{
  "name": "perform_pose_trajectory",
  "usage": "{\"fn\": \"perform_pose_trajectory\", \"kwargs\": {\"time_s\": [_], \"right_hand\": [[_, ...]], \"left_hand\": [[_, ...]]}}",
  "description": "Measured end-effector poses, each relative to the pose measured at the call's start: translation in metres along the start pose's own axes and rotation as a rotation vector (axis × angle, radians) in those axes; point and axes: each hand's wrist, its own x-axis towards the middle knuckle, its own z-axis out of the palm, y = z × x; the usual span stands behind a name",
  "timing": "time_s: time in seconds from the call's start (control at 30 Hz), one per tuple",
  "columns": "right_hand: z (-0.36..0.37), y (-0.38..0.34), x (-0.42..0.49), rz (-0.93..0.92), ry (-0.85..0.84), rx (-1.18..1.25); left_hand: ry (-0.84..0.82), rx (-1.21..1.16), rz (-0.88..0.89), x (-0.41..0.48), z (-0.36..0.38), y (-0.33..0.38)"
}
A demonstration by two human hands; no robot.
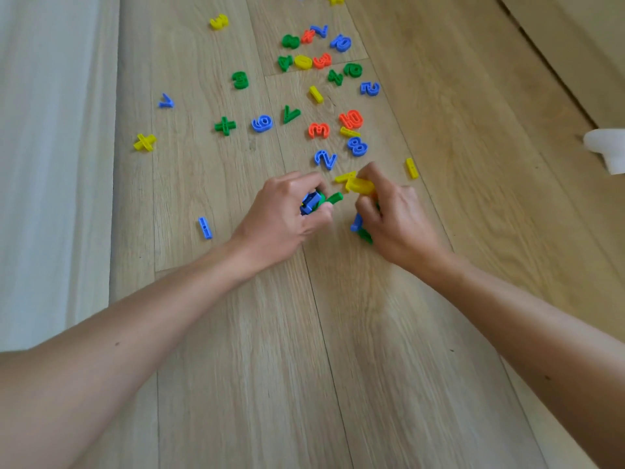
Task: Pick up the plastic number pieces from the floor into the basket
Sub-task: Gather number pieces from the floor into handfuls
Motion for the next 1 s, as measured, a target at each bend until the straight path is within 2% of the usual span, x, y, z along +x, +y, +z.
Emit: {"fn": "perform_pose_trajectory", "kwargs": {"time_s": [0.2, 0.37, 0.53, 0.67, 0.77, 0.87, 1.0], "right_hand": [[-0.045, 0.000, -0.047, 0.145, 0.061, 0.221], [-0.105, -0.005, -0.112, 0.235, 0.136, 0.283], [-0.184, -0.017, -0.213, 0.419, 0.311, 0.429], [-0.246, -0.031, -0.323, 0.601, 0.401, 0.448], [-0.274, -0.033, -0.406, 0.760, 0.493, 0.537], [-0.285, -0.021, -0.475, 0.845, 0.607, 0.604], [-0.296, -0.013, -0.554, 0.890, 0.804, 0.678]], "left_hand": [[-0.073, -0.212, -0.094, -0.006, 0.001, 0.047], [-0.280, -0.397, -0.092, -0.001, 0.011, 0.119], [-0.553, -0.650, -0.091, -0.013, 0.042, 0.224], [-0.847, -0.654, -0.020, -0.044, 0.063, 0.312], [-1.044, -0.541, 0.112, -0.073, 0.080, 0.374], [-1.138, -0.442, 0.211, -0.102, 0.111, 0.432], [-1.208, -0.375, 0.225, -0.149, 0.153, 0.502]]}}
